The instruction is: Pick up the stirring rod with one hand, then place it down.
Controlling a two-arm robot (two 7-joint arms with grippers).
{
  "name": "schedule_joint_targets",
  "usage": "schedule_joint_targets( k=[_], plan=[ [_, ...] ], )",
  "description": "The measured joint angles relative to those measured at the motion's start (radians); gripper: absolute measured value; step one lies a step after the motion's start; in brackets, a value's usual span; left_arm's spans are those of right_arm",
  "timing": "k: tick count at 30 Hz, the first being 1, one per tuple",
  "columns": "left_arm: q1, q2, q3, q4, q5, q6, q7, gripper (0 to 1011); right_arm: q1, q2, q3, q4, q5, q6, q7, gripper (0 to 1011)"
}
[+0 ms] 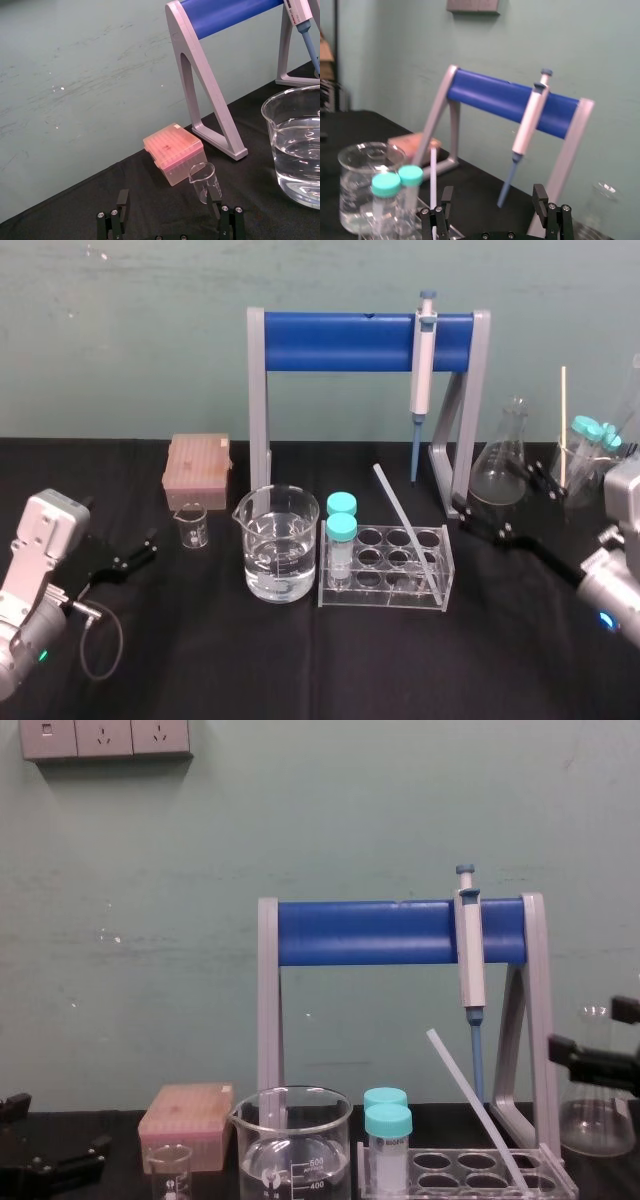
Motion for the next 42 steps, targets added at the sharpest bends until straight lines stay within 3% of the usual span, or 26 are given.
schedule_joint_targets(
  k=[7, 17, 30, 42],
  plan=[
    [0.0, 0.0, 0.0, 0.0, 0.0, 0.0, 0.0, 1000, 0.117, -0.058, -0.008, 0.108, 0.095, 0.036, 0.176, 1000],
    [0.0, 0.0, 0.0, 0.0, 0.0, 0.0, 0.0, 1000, 0.237, -0.123, -0.045, 0.236, 0.148, 0.127, 0.365, 1000],
    [0.0, 0.0, 0.0, 0.0, 0.0, 0.0, 0.0, 1000, 0.331, -0.182, -0.106, 0.378, 0.128, 0.25, 0.445, 1000],
    [0.0, 0.0, 0.0, 0.0, 0.0, 0.0, 0.0, 1000, 0.362, -0.21, -0.121, 0.443, 0.111, 0.243, 0.469, 1000]
  ],
)
